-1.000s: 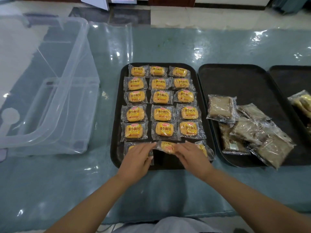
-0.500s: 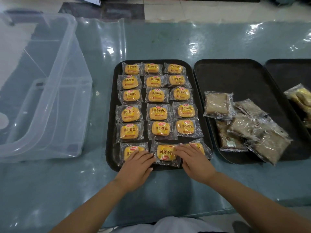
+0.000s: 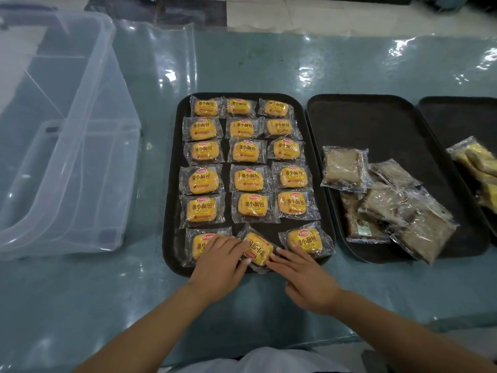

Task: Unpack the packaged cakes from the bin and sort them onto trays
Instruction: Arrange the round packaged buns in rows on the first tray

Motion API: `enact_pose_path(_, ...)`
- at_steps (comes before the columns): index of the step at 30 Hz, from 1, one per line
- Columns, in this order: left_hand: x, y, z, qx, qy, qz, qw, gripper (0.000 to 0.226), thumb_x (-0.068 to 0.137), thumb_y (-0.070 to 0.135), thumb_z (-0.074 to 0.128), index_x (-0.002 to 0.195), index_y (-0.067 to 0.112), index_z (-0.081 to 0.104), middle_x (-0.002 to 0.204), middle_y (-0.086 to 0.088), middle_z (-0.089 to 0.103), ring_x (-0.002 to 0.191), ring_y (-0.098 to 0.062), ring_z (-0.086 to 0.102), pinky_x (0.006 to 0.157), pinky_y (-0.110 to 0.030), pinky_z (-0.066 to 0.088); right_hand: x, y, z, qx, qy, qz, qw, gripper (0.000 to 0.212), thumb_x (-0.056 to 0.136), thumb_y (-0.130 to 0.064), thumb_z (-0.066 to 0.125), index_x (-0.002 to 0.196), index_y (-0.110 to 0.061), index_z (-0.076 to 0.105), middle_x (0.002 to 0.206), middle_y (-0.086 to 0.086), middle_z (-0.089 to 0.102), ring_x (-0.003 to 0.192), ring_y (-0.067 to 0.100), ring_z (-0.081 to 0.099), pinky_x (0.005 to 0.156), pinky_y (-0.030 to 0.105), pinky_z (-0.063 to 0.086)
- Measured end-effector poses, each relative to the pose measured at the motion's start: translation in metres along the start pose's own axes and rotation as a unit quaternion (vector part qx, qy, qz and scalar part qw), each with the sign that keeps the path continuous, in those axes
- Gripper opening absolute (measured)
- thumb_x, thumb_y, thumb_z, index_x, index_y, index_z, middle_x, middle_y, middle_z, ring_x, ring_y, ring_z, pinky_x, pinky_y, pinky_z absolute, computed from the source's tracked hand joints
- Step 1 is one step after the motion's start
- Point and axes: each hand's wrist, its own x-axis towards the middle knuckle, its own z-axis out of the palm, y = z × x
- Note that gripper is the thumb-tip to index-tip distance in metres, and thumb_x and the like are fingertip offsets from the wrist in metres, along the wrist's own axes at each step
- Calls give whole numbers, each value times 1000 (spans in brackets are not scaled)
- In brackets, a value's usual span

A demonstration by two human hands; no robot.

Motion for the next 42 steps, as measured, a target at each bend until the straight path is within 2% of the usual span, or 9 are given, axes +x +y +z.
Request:
enact_pose_path(7, 17, 15, 6, 57, -60, -63, 995, 68, 84, 68, 35, 124, 18, 57, 114, 1, 61, 109, -22, 55, 106, -47, 35, -4, 0, -8, -12, -16, -35, 999, 57, 84, -24, 43, 141, -18, 43, 140, 3, 52, 132, 19, 44, 116, 40, 15)
enact_pose_path(19, 7, -6, 6, -34, -92, 23, 995, 62, 97, 37, 47, 150, 22, 21, 156, 5, 24, 145, -15, 12, 115, -29, -3, 31, 14, -27, -173, -39, -74, 981, 66, 83, -24, 38, 148, -19, 29, 154, 6, 30, 143, 29, 23, 111, 46, 16)
enact_pose_path(23, -5, -17, 2, 5, -52, 51, 997, 54, 87, 29, 64, 137, 17, 49, 142, -3, 49, 135, -23, 40, 113, -45, 12, 40, 11, -27, -197, -74, -101, 972, 62, 84, -30, 34, 145, -16, 38, 150, 4, 38, 142, 24, 28, 113, 43, 14)
enact_pose_path(27, -26, -35, -2, 53, -36, -21, 998, 45, 91, 36, 41, 130, 19, 54, 133, -3, 57, 127, -22, 47, 111, -48, 28, 35, 4, -26, -188, -66, -100, 975, 59, 83, -32, 36, 139, -20, 48, 141, 5, 51, 135, 23, 42, 117, 42, 19)
enact_pose_path(31, -41, -59, 0, 67, -52, 8, 996, 75, 64, 1, 77, 132, 18, 53, 137, -3, 54, 128, -25, 48, 110, -40, 21, 43, 4, -31, -187, -40, -135, 972, 62, 74, -21, 66, 135, -23, 53, 138, 5, 54, 133, 25, 43, 111, 46, 22)
enact_pose_path(34, -40, -64, -7, 77, -64, 17, 995, 90, 43, -9, 80, 127, 19, 60, 134, -4, 56, 124, -26, 52, 111, -42, 29, 56, 4, -37, -158, -83, -146, 973, 82, 63, -7, 78, 138, -25, 49, 151, 4, 37, 143, 26, 23, 113, 48, 25)
enact_pose_path(38, -42, -67, -8, 83, -70, 10, 994, 89, 49, -8, 80, 129, 23, 57, 140, -8, 50, 130, -29, 45, 114, -45, 22, 66, 5, -22, -94, -199, -100, 970, 79, 89, -10, 51, 150, -39, 11, 158, -16, -13, 146, 14, -16, 111, 62, 21)
enact_pose_path(40, -45, -68, -6, 86, -68, 8, 994, 84, 59, -2, 79, 134, 23, 51, 141, -10, 48, 131, -30, 44, 111, -42, 16, 65, 1, -23, -109, -196, -85, 971, 67, 93, -19, 43, 150, -38, 13, 159, -15, -8, 147, 14, -8, 113, 58, 21)
enact_pose_path(42, -48, -66, -5, 77, -62, 1, 995, 71, 74, 8, 73, 137, 24, 44, 142, -9, 48, 131, -29, 44, 109, -42, 17, 64, -5, -28, -132, -115, -99, 979, 55, 89, -32, 36, 144, -34, 40, 155, -6, 28, 143, 19, 28, 106, 46, 39)
